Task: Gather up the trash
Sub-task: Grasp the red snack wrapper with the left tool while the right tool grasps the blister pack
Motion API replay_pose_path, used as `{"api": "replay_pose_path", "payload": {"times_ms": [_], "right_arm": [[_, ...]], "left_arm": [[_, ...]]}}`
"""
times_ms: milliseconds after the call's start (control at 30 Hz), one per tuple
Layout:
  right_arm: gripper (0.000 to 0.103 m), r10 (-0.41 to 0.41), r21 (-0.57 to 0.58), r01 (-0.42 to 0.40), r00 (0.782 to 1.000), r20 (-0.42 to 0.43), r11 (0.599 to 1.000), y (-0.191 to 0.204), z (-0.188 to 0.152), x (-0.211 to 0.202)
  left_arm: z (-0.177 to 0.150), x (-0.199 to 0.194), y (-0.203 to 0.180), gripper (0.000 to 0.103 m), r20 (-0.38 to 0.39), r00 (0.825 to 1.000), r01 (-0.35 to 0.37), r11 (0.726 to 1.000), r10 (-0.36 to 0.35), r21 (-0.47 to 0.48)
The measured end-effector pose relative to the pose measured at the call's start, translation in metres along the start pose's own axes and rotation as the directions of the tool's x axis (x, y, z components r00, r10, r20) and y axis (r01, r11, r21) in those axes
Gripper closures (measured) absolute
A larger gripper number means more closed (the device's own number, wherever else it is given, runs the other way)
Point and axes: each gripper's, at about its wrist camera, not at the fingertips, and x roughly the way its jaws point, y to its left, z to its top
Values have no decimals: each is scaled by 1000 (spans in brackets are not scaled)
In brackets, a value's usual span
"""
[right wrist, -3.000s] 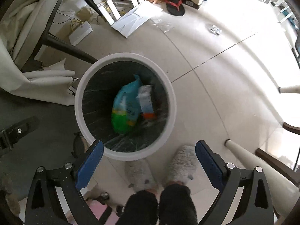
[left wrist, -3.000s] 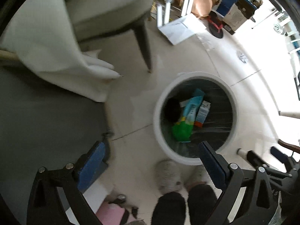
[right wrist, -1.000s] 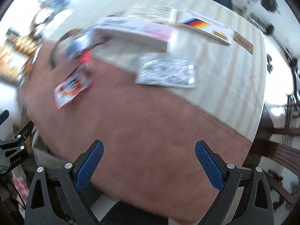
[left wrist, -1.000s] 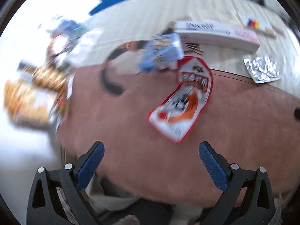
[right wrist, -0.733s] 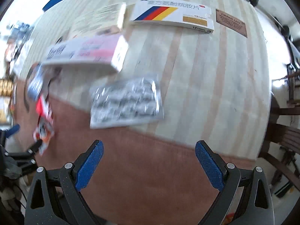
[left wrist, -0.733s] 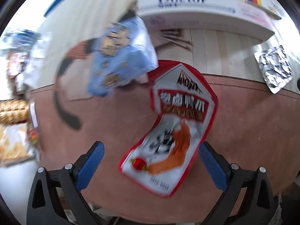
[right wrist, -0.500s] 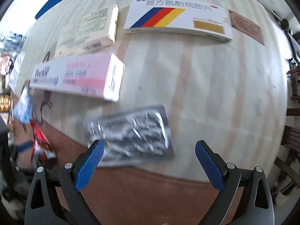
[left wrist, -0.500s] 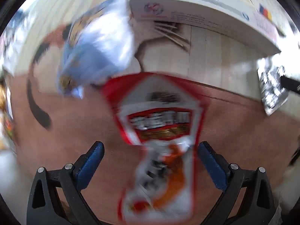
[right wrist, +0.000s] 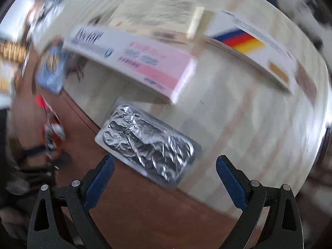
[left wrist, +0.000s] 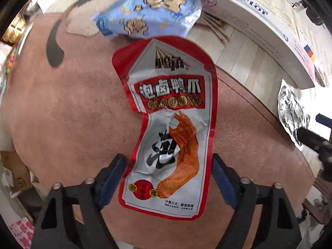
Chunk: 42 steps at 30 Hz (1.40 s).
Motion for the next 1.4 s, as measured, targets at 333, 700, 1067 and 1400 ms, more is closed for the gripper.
{"api": "replay_pose_path", "payload": {"times_ms": [333, 700, 1067, 1400], "right_arm": [[24, -93, -72, 94, 995, 21, 993, 38, 6, 15], [14, 192, 288, -171, 980, -46, 942, -7, -11, 3], [20, -89, 159, 87, 996, 2, 983, 68, -5, 29], [51, -83, 155, 81, 997, 4, 984, 63, -16, 16]], "left_arm": [[-17, -7, -10, 29, 12, 1000, -4, 999, 5, -43], [-3, -16, 16, 29, -41, 992, 115, 991, -118, -64], [16, -1, 12, 24, -62, 996, 46, 985, -57, -164], [5, -4, -11, 42, 21, 1000, 12, 994, -10, -109]]}}
